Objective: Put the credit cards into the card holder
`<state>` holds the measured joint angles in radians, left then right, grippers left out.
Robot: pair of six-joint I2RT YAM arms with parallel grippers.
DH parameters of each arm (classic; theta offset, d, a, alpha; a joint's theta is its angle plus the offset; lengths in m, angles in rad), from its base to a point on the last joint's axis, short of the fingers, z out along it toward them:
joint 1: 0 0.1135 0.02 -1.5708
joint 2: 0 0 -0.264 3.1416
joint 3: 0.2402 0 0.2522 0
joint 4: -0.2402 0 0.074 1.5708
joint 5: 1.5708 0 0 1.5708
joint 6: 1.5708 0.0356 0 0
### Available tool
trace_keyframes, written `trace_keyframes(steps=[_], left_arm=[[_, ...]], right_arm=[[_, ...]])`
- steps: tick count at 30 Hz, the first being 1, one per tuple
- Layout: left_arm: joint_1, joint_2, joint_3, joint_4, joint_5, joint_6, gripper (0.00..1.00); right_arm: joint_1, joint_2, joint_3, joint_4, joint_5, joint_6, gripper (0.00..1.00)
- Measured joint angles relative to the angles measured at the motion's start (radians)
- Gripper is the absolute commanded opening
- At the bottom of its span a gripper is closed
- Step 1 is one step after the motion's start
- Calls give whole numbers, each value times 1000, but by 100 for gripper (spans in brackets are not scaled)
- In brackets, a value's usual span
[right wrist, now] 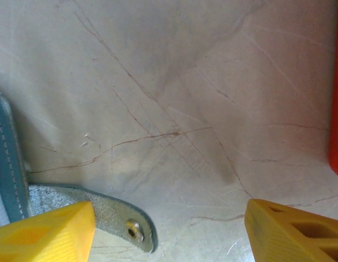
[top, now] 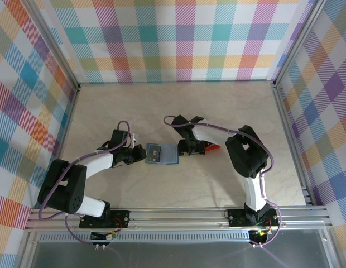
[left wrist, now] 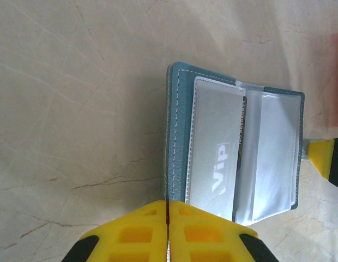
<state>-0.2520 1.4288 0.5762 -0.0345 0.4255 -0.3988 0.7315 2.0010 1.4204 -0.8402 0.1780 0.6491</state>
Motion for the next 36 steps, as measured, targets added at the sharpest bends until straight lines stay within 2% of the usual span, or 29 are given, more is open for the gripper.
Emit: trace_keyframes(steps=[29, 36], left_arm=[[0, 0, 0, 0, 0, 0, 8], [0, -2, 0, 0, 1, 0, 9]], right_arm=[[-19, 1, -20, 46, -33, -7, 70], [-25, -43, -42, 81, -82, -7, 70]])
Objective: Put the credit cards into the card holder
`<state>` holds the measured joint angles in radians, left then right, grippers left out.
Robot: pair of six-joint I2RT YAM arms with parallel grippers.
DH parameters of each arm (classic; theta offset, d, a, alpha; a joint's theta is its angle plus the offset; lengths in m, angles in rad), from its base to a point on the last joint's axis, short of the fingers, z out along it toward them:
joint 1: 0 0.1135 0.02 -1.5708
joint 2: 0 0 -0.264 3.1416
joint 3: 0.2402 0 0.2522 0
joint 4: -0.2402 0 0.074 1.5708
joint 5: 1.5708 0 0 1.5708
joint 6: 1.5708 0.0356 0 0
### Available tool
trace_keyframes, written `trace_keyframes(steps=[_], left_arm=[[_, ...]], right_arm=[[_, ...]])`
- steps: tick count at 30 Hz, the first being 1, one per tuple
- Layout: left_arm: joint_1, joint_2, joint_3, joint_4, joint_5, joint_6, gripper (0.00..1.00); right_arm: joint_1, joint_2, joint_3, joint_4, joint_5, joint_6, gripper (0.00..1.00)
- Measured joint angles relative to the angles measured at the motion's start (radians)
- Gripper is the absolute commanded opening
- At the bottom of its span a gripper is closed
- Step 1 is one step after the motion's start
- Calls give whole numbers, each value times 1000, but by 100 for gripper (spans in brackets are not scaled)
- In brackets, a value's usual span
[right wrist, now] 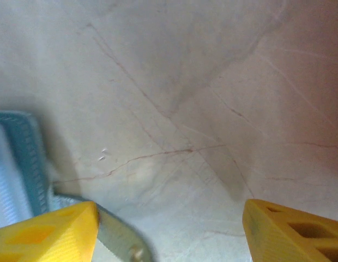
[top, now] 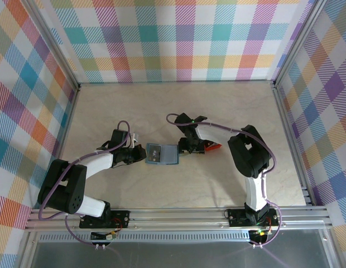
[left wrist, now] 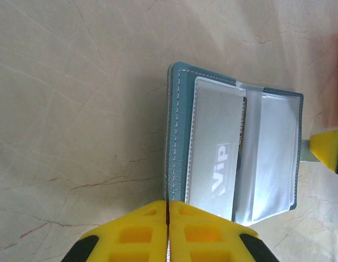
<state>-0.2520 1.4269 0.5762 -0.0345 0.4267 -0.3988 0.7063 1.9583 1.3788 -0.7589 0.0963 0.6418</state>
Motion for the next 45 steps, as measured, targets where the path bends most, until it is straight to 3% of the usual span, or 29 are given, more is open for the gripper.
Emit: trace_keyframes(steps=[10, 19, 26, 45], left_arm=[[0, -24, 0, 12, 18, -4, 9], [0, -27, -6, 17, 19, -4, 9], [0, -32, -10, 19, 19, -4, 10], [0, -37, -19, 37, 26, -5, 10]], right_arm=[[10, -245, -27, 133, -136, 8, 64], [102, -58, 106, 147, -220, 19, 63], [104, 57, 140, 107, -206, 77, 65], [98, 113, 175, 69, -184, 105, 66]])
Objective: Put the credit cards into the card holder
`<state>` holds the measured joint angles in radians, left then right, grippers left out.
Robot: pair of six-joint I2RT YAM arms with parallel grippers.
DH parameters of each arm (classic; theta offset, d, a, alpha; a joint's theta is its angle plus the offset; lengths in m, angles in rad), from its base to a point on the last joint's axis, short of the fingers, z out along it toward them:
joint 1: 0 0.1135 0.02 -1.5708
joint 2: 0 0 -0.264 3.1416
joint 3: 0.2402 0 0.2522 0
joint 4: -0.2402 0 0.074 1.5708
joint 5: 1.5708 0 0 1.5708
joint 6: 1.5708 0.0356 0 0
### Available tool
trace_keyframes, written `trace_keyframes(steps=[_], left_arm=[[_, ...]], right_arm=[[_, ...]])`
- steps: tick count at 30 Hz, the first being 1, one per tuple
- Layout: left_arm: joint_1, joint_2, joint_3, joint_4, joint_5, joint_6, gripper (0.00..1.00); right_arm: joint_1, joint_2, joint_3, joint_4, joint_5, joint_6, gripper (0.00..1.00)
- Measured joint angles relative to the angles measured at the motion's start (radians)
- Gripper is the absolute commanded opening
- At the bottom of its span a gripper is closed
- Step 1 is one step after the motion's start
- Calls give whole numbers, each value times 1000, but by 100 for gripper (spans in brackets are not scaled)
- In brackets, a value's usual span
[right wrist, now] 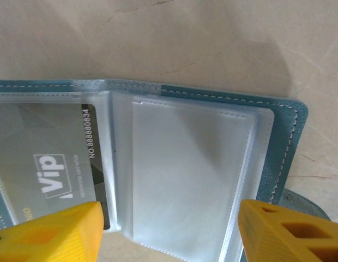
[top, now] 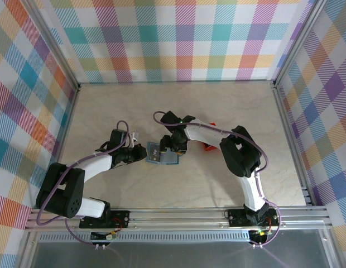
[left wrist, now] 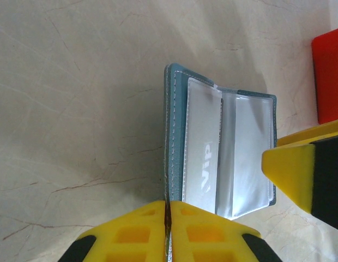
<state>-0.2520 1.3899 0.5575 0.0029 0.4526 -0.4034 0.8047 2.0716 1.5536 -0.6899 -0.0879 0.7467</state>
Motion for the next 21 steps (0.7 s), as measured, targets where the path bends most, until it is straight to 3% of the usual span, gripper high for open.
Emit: trace_keyframes(steps=[21], left_arm=[[0, 0, -6, 1, 0, 0, 10]], right_arm=[[0, 21, 14, -3, -1, -3, 65]])
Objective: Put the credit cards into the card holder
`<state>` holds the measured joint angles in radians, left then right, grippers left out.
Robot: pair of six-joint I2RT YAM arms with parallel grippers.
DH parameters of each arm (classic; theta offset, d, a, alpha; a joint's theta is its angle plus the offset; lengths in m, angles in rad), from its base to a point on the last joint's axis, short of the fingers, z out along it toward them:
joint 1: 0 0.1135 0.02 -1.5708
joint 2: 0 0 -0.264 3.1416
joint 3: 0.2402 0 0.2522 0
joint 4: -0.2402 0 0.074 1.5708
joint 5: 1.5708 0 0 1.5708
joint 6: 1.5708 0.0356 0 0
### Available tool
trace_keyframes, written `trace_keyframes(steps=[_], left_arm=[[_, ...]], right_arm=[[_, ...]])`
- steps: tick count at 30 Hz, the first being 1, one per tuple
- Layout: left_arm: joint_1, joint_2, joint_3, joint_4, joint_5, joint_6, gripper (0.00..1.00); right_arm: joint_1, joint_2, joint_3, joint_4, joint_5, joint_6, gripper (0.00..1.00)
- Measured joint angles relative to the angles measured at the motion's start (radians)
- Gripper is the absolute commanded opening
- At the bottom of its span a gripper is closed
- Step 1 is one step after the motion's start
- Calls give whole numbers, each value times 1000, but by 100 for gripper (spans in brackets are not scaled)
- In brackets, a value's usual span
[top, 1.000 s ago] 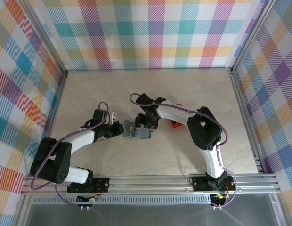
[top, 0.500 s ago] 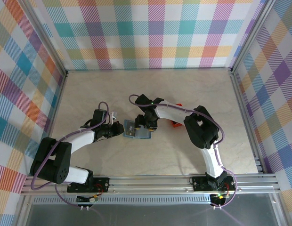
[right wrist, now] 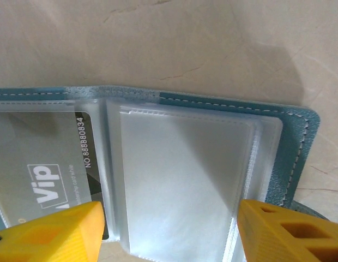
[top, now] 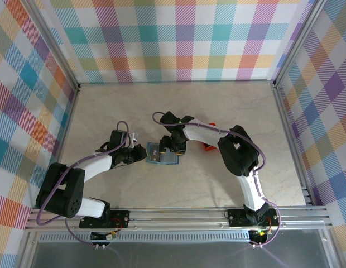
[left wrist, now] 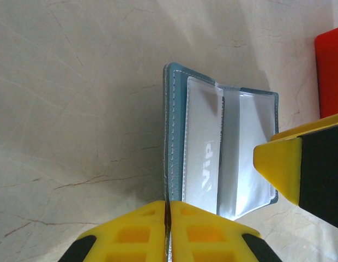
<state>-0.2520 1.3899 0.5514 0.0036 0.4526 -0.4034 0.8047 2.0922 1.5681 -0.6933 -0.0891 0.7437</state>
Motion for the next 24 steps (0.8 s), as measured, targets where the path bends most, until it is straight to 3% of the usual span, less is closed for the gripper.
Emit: trace_keyframes(steps=[8, 24], left_arm=[[0, 0, 0, 0, 0, 0, 10], [0, 0, 0, 0, 0, 0, 10]], right_arm=[[3, -1, 26, -34, 63, -3, 66], [8, 8, 32, -31, 20, -15, 66]])
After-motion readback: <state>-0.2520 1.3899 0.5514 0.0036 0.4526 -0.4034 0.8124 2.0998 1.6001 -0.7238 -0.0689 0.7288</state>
